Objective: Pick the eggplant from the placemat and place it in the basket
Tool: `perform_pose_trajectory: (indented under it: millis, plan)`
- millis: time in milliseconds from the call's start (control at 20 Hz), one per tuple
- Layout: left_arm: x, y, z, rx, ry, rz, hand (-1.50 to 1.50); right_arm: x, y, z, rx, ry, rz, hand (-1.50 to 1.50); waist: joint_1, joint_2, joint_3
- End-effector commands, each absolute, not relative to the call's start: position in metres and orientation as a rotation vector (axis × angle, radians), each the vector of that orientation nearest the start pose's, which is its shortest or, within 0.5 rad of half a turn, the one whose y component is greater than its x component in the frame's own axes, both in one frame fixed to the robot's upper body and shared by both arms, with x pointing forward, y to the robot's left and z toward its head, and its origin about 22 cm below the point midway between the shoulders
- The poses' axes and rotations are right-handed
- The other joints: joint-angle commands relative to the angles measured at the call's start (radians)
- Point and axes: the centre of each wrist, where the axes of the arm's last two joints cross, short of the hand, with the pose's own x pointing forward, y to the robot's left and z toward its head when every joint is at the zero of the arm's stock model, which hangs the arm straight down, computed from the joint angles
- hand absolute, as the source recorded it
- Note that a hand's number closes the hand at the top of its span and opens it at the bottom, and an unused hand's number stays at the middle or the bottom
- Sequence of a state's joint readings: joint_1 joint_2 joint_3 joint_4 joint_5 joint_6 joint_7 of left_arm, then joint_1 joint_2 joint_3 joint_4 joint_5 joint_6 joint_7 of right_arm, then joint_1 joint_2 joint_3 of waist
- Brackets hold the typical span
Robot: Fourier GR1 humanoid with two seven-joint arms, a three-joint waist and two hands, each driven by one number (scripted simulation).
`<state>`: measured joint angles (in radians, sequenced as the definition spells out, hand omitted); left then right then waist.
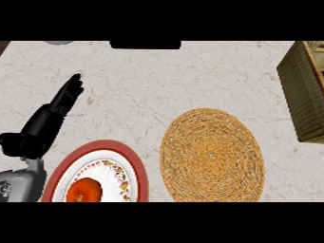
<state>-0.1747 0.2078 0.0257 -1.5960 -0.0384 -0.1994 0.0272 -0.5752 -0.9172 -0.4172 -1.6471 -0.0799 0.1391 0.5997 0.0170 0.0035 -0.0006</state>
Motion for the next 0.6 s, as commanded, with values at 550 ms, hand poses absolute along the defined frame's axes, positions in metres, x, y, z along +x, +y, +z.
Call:
perform_pose_trajectory:
  millis: [550]
  plan:
    - [0.274, 0.263, 0.040, 0.032, -1.687, -0.383, 0.00, 0.329, -0.458, 0.259, -0.910, -1.725, 0.203, 1.50, -0.003, 0.000, 0.001]
